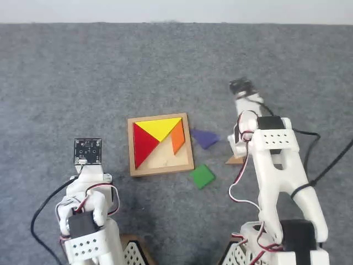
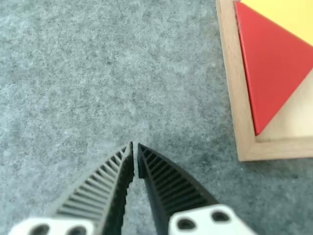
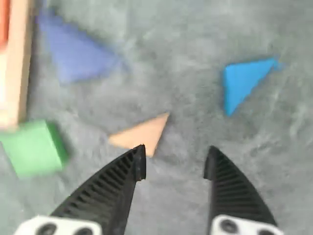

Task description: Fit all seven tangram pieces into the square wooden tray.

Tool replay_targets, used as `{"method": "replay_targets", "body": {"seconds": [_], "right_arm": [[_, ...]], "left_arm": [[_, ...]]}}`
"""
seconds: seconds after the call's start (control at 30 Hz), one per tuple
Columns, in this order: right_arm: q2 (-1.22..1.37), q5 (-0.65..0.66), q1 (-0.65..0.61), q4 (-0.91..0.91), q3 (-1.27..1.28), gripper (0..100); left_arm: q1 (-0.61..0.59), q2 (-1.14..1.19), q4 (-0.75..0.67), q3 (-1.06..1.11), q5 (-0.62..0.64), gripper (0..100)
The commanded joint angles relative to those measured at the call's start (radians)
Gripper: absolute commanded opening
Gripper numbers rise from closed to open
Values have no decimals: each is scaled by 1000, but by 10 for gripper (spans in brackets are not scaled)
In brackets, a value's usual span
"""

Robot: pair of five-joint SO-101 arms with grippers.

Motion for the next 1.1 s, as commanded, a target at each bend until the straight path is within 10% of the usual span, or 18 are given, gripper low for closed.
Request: {"method": "replay_targets", "body": {"seconds": [0.0,0.37,0.63,1.07], "right_arm": [[-15,365,-13,39,-41,235],[-1,1585,-88,211,-9,234],[38,1815,-15,127,23,234],[249,1820,-2,-79,18,231]], "left_arm": [[-3,-18,5,-8,-9,15],[-3,-18,5,-8,-9,15],[-3,-18,5,-8,-9,15],[-3,-18,5,-8,-9,15]]}}
